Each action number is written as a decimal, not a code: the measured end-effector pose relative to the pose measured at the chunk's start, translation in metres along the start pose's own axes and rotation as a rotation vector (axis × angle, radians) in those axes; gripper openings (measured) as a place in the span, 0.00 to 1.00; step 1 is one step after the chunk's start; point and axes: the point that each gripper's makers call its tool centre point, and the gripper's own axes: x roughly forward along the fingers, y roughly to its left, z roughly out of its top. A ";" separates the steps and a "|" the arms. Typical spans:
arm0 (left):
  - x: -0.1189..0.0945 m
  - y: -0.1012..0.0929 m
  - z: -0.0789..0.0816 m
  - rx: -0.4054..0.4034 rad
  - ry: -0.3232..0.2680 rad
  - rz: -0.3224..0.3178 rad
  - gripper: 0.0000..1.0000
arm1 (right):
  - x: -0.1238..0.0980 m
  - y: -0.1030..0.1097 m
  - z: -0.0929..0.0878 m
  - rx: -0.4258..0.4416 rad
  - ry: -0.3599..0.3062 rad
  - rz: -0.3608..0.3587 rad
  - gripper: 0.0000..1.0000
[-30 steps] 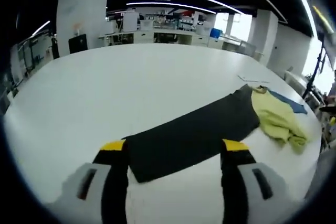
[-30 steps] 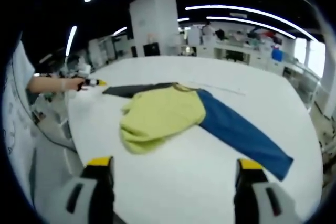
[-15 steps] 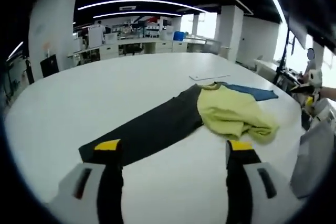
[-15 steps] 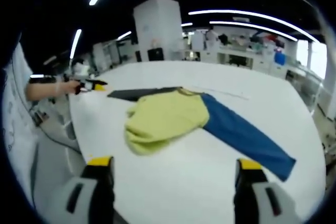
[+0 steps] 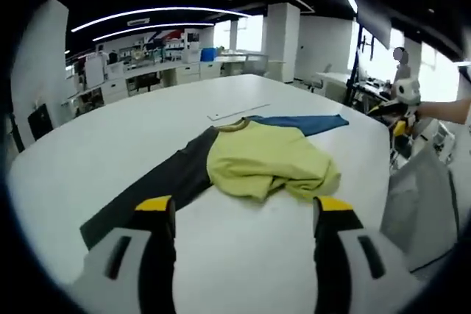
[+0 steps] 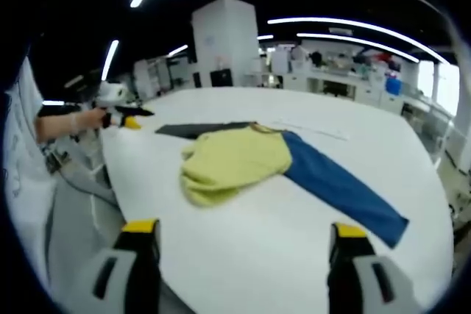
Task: Fold the garment on the visible template until the final outline fits inside the template.
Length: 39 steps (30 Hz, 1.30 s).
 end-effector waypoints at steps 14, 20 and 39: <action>0.002 -0.061 0.003 0.063 0.020 -0.068 0.73 | -0.003 0.002 -0.003 -0.026 0.005 0.044 0.95; -0.003 -0.063 -0.002 0.040 0.017 -0.028 0.72 | 0.009 0.006 0.002 -0.082 0.022 0.082 0.93; -0.003 -0.095 -0.027 -0.045 0.000 0.099 0.69 | 0.105 0.084 0.019 -0.672 0.136 0.396 0.86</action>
